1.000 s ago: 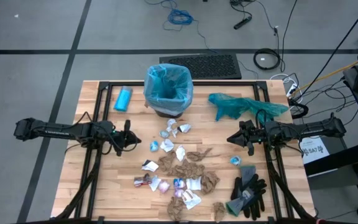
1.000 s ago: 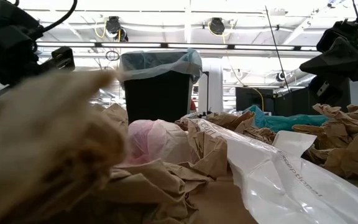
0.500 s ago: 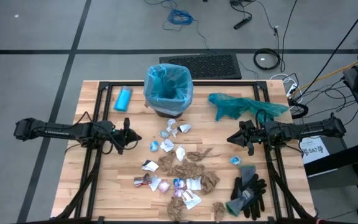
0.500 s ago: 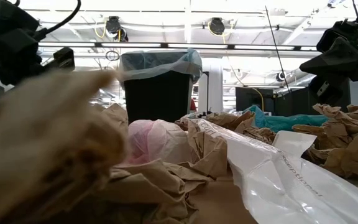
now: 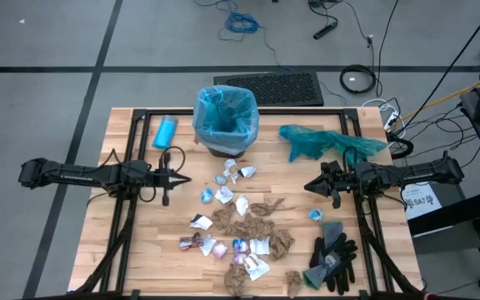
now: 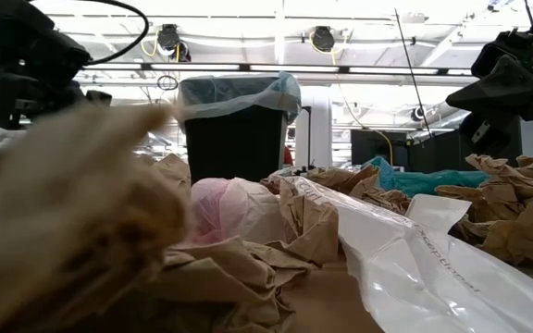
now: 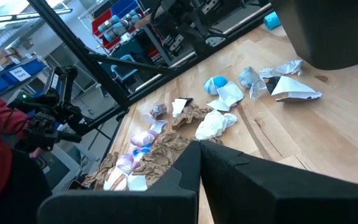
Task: Place trash/remove bag and relplace
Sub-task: Put the blue plastic trash into the trash bin
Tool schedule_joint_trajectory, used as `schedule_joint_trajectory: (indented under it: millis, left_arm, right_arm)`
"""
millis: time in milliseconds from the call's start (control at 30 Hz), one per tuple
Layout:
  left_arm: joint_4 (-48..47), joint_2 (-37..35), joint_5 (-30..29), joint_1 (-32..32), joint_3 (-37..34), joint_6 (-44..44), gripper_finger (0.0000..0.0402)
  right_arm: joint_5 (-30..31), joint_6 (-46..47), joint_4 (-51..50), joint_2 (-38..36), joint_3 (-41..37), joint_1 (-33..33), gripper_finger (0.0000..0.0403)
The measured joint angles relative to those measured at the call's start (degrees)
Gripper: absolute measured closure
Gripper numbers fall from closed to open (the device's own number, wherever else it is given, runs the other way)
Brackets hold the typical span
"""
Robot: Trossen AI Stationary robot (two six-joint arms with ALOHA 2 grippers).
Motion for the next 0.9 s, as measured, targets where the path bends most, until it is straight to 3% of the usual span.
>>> schedule_joint_trajectory:
  millis: [667,800,900]
  left_arm:
    - [-0.7,0.0,0.6,0.0,0.0,0.0,0.0384]
    - [-0.5,0.0,0.8,0.0,0.0,-11.6,0.0384]
    - [-0.4,0.0,0.8,0.0,0.0,-24.9,0.0384]
  right_arm:
    - [0.0,0.0,0.0,0.0,0.0,0.0,0.0403]
    - [0.0,0.0,0.0,0.0,0.0,0.0,0.0403]
    - [0.0,0.0,0.0,0.0,0.0,0.0,0.0403]
